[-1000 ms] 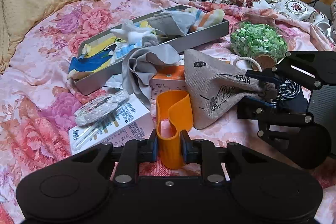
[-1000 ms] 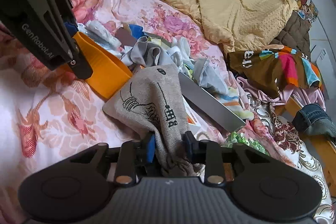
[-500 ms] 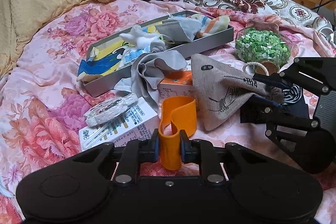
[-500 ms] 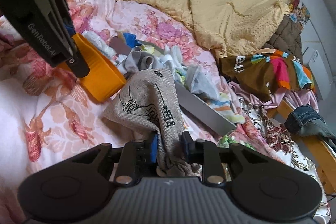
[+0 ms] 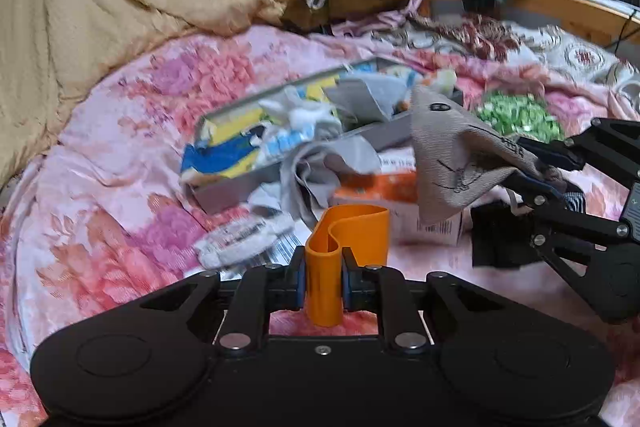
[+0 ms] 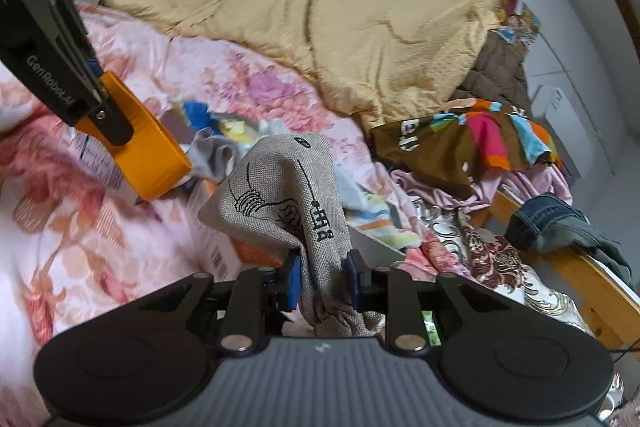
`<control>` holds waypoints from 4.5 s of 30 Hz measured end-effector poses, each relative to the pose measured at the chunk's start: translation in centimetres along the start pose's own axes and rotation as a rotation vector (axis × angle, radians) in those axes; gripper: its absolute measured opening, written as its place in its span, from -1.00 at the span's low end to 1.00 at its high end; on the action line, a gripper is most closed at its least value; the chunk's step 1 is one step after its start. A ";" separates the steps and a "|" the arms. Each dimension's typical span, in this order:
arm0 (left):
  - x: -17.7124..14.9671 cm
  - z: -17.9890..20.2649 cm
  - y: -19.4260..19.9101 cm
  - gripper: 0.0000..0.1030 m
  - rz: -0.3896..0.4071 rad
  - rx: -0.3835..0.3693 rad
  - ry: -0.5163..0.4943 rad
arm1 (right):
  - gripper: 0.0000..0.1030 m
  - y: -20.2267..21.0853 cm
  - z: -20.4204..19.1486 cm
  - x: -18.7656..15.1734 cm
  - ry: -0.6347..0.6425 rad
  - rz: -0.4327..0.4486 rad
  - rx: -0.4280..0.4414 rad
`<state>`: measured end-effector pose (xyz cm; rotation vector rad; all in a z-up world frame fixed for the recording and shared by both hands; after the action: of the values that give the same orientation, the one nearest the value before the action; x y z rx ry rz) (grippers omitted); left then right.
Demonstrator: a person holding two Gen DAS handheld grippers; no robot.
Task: Organize soft objects
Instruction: 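Carry the orange band and burlap bag over the cartoon tray and lower them, then open both grippers to drop the band and bag into the tray, then pull both tools back and move toward the grey cloth and striped sock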
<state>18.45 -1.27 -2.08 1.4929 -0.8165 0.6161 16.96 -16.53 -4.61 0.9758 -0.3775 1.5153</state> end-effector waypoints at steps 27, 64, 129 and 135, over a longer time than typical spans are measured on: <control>9.4 -2.6 -4.5 -0.67 0.233 0.008 0.214 | -0.49 -6.0 8.1 4.1 -0.261 0.056 -0.023; 15.6 -1.3 -18.7 -0.63 0.027 0.072 0.346 | -0.35 -21.5 12.2 1.8 -0.569 -0.105 0.179; 11.0 1.2 0.5 0.96 0.317 0.055 0.211 | 1.00 -1.6 15.4 4.4 -0.584 -0.022 -0.002; 9.8 2.4 3.1 0.97 0.362 0.047 0.175 | 1.00 1.2 15.0 5.0 -0.562 -0.020 -0.026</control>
<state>21.64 -4.91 7.27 1.3196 -0.9479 1.0269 21.63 -24.34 8.36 1.3760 -0.7794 1.1941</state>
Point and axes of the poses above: each gripper's, at about its wrist camera, not at the fingertips, and y roughly against the way its jaws point, z to its right, x to its top, the point moved 3 cm from there along -y, roughly the way its jaws point, and after that the axes turned 6 degrees about y, right-handed, at the moved point
